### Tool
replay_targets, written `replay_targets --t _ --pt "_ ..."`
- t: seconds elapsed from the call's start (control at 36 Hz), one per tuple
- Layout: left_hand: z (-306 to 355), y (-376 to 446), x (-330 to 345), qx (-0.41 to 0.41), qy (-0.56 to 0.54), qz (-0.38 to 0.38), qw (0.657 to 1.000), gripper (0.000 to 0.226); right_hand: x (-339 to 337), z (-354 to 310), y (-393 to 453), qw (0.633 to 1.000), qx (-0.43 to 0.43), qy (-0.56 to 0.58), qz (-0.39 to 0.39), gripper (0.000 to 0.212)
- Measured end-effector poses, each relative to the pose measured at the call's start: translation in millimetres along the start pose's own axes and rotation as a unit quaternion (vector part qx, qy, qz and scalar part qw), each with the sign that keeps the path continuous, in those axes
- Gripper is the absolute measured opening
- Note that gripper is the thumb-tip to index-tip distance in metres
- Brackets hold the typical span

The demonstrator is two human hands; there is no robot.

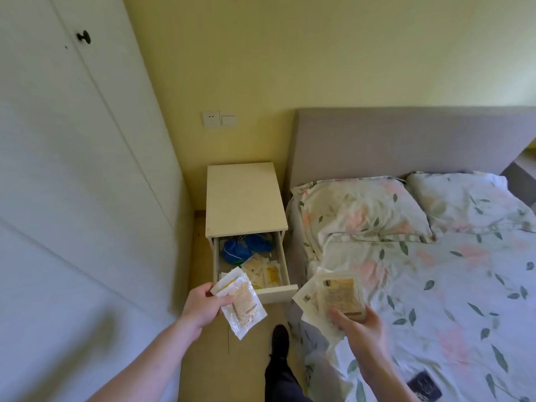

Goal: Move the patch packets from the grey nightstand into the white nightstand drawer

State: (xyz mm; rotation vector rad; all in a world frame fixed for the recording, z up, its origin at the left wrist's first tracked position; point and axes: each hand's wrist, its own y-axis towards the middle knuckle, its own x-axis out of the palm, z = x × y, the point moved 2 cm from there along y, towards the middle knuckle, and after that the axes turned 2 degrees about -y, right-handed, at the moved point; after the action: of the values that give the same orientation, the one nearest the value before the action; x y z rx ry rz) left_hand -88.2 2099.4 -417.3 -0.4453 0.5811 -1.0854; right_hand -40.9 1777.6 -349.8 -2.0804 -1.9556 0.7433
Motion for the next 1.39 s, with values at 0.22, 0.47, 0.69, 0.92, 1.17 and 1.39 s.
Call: replay_targets --t 0.22,0.47,0.69,0.92,1.17,1.39 --pt "28.0 76.2 16.1 -0.039 0.011 0.041 0.998 0.025 28.6 -51.7 109.9 0.997 0.027 -0.016 -0.070 0.024" --pt "35.9 141.2 36.8 -0.074 0.061 0.058 0.994 0.020 64.4 -60.1 209.9 0.982 0.071 -0.111 -0.134 0.032" --pt "15.3 210.5 38.3 -0.104 0.128 0.040 0.985 0.018 102.1 -34.5 284.8 0.965 0.119 -0.181 -0.152 0.031" --pt "-36.1 325.8 41.7 -0.104 0.165 0.043 0.980 0.028 162.4 49.3 370.0 0.950 0.154 -0.234 -0.139 0.042" --pt "-117.4 436.8 64.0 -0.083 0.267 0.019 0.960 0.026 235.2 136.1 434.4 0.938 0.130 -0.275 -0.164 0.034" --pt "-173.1 481.3 68.9 -0.052 0.408 -0.031 0.911 0.043 282.8 195.4 466.9 0.919 0.135 -0.318 -0.189 0.040"
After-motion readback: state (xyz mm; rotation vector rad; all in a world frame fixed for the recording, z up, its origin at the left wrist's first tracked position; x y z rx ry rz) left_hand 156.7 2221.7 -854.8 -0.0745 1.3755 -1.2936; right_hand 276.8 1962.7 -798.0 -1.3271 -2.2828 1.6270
